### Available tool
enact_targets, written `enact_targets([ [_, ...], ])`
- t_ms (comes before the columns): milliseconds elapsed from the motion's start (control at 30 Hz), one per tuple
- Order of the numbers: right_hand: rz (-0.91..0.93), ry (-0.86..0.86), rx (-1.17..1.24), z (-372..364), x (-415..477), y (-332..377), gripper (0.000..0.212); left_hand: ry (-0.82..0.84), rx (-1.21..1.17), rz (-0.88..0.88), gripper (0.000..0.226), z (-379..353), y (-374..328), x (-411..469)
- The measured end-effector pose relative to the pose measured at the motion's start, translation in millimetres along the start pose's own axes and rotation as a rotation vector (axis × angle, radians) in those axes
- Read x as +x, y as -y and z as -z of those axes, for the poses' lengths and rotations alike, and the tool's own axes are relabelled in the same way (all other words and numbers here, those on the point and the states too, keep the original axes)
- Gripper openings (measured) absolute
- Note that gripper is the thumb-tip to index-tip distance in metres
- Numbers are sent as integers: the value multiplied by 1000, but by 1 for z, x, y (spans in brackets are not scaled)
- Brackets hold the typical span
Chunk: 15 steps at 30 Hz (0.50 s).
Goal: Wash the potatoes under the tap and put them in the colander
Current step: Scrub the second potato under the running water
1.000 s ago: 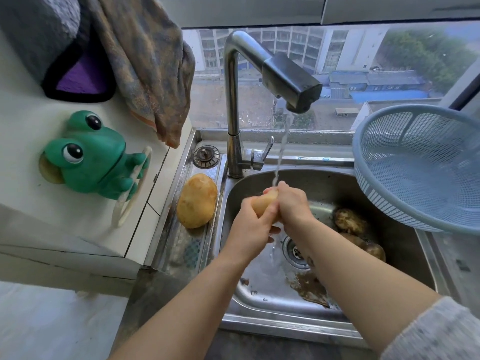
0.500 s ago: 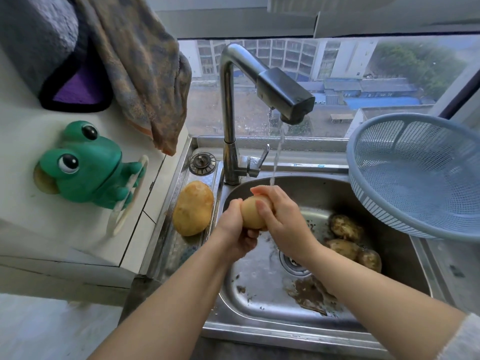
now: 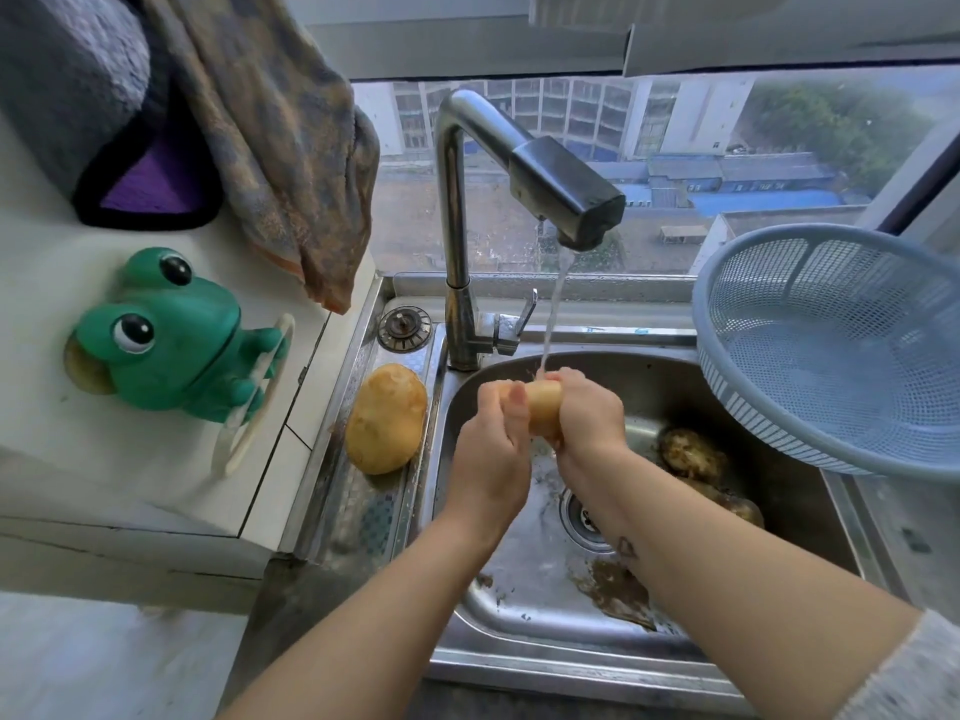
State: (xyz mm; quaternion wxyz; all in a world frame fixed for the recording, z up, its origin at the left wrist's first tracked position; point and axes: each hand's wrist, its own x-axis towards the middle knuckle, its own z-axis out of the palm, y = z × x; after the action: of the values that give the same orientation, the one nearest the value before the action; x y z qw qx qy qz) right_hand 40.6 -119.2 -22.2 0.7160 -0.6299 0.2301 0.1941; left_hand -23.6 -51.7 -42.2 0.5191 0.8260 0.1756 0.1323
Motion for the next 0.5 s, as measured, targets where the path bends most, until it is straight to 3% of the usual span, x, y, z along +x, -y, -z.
enact_targets([
  [100, -285, -17, 123, 5, 4, 3, 15, 140, 30, -86, 55, -2, 11, -1],
  [200, -369, 32, 115, 8, 5, 1, 33, 138, 11, -102, 61, -2, 14, 4],
  [300, -315, 73, 80, 7, -3, -5, 30, 157, -194, 17, 35, -3, 1, 11],
  [400, -235, 140, 95, 6, -11, -11, 36, 21, -312, 71, 28, -6, -7, 17],
  [500, -43, 209, -91, 9, -17, -12, 46, -108, -350, 183, 11, -9, -13, 23],
])
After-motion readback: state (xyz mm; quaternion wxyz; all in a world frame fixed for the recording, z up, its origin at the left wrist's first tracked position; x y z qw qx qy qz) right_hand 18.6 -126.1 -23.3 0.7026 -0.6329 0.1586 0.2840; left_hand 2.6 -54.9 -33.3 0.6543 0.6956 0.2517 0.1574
